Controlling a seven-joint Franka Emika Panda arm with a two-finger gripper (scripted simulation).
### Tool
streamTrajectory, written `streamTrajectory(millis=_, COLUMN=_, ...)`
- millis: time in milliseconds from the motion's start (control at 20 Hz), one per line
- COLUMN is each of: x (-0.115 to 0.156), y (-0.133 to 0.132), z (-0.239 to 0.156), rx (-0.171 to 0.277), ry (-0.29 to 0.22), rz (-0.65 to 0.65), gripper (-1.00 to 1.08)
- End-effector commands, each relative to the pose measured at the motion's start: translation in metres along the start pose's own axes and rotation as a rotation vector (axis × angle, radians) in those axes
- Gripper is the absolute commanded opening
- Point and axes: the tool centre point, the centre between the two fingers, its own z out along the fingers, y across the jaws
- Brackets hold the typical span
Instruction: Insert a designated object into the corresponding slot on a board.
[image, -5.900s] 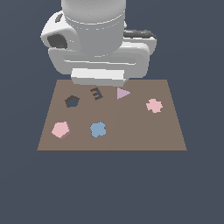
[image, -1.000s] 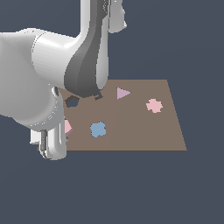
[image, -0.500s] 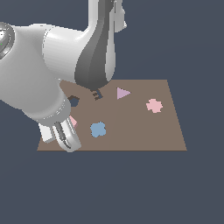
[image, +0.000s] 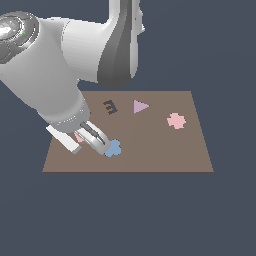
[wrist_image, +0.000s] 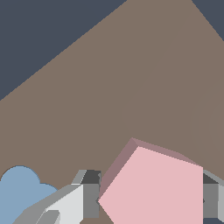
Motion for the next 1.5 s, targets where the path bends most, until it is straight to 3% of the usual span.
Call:
streamTrajectory(millis=0, x=-0.007, y=0.003, z=-0.001, rx=0.0, ry=0.001, rz=-0.104, gripper=-1.0)
streamTrajectory(millis=850, x=-0.043, y=0.039, z=-0.003, rx=0.0, ry=0.001, rz=-0.761, gripper=-1.0)
streamTrajectory(millis=1450, x=-0.049, y=0.062, z=-0.004, rx=0.0, ry=0.0, rz=-1.051, gripper=-1.0)
